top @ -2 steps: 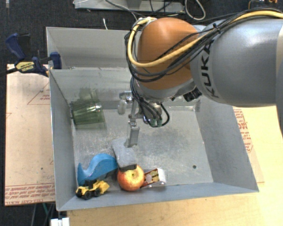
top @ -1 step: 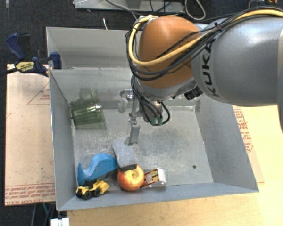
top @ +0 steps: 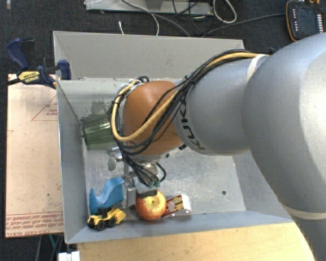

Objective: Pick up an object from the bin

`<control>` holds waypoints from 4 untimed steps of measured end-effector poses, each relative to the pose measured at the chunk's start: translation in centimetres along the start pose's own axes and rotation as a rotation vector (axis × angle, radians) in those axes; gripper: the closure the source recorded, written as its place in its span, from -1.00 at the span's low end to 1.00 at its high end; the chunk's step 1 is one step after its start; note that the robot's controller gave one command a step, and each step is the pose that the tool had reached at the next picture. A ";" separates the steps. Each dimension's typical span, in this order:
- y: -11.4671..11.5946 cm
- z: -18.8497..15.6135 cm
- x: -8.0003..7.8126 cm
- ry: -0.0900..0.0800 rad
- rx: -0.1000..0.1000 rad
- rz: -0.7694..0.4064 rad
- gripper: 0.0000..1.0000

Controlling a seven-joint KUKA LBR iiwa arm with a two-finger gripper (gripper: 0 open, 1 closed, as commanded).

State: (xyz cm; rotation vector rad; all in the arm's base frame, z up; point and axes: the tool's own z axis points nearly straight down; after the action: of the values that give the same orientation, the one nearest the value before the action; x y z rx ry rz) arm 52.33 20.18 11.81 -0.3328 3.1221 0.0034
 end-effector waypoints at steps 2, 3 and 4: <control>4.4 1.8 0.7 0.005 -0.003 -0.426 -1.00; 3.1 4.6 -1.2 -0.021 0.001 -0.300 -1.00; 1.9 4.7 -1.3 -0.006 -0.006 -0.627 1.00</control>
Offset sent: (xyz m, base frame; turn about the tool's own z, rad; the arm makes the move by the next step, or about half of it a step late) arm -0.0154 0.0406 -0.0173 -0.4285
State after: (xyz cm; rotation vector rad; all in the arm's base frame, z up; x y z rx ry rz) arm 53.21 22.32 7.10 -1.2772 2.8624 0.0130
